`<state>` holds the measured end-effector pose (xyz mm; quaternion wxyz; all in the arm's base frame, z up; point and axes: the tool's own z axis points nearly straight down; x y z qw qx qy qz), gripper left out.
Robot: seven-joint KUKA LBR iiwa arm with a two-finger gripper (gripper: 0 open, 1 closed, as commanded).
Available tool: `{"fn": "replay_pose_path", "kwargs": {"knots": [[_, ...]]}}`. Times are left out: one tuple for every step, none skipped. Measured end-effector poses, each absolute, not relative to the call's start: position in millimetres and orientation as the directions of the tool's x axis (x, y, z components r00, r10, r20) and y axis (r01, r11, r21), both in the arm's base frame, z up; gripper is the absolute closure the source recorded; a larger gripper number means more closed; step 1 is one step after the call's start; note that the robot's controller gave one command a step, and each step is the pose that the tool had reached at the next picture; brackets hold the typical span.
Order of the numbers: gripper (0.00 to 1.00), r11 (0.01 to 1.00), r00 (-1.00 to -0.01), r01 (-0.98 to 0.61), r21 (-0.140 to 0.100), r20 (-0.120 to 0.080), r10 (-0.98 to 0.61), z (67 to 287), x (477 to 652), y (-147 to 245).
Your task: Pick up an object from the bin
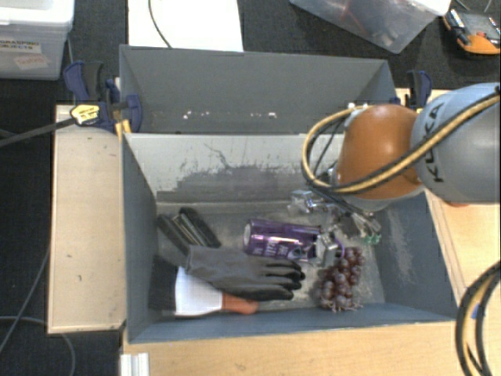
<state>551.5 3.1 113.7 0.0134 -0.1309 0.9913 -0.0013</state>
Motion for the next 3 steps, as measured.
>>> {"fn": "replay_pose_path", "kwargs": {"knots": [[0.00,0.877,-0.877,-0.480,-0.012,-0.028,-0.480,102.8,556.6,15.3],[0.00,0.944,-0.944,-0.329,-0.007,-0.029,-0.329,98.2,544.9,14.7],[0.00,0.957,-0.957,-0.290,-0.005,-0.026,-0.290,97.3,548.3,12.7]]}}
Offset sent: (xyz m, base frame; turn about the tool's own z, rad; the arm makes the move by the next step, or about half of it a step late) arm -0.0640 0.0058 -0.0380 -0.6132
